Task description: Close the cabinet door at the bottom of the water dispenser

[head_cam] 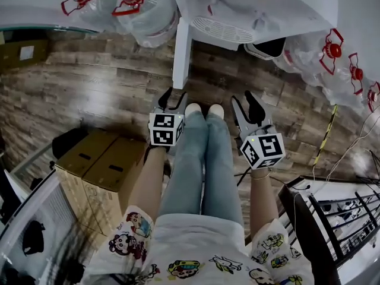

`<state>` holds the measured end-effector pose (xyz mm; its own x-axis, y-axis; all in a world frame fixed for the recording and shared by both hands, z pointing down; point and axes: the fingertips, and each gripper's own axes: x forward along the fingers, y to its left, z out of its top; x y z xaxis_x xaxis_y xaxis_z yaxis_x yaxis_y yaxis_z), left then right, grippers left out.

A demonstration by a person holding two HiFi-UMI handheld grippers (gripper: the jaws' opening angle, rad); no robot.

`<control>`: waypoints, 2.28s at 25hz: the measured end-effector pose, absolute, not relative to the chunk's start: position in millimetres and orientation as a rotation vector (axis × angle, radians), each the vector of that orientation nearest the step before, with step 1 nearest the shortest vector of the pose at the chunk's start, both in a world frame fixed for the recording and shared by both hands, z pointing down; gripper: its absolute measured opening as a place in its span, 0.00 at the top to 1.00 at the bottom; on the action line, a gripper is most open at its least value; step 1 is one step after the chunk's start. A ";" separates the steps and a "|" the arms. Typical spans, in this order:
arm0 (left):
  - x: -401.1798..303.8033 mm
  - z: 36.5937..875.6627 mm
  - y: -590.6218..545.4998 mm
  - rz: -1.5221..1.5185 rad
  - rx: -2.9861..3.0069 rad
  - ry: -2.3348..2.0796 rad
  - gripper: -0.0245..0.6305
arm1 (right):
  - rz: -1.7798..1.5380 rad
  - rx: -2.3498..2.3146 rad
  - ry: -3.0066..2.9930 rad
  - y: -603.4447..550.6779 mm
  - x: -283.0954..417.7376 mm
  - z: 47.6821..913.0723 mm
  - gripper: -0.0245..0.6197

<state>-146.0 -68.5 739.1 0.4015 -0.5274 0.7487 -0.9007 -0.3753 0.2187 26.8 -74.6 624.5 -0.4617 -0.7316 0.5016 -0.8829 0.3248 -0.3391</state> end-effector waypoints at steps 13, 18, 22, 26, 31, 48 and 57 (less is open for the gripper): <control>-154.5 828.9 -71.5 0.945 1.940 -1.131 0.64 | 0.919 1.490 -2.314 -59.1 33.6 663.6 0.70; -154.5 843.3 -68.9 0.970 1.895 -1.144 0.64 | 0.943 1.500 -2.304 -50.9 38.8 671.7 0.70; -155.3 851.5 -74.3 0.972 1.846 -1.179 0.64 | 0.962 1.512 -2.285 -47.6 46.2 680.6 0.70; -157.4 853.4 -76.1 1.004 1.810 -1.219 0.70 | 0.982 1.544 -2.264 -45.8 54.8 685.6 0.70; -145.1 853.9 -74.8 1.000 1.786 -1.245 0.70 | 1.011 1.589 -2.238 -42.9 68.6 690.2 0.70; -69.9 862.4 -78.9 1.063 1.742 -1.290 0.66 | 1.150 1.821 -2.053 -14.2 158.7 713.9 0.70; -24.9 862.1 -86.9 1.044 1.739 -1.271 0.65 | 1.210 1.866 -1.989 -13.8 190.1 723.5 0.70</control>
<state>-24.9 -86.9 862.1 0.1815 -0.3723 0.9102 -0.9652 -0.2447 0.0923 190.1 -13.8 723.5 -0.2101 -0.7650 0.6088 -0.8925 -0.1042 -0.4389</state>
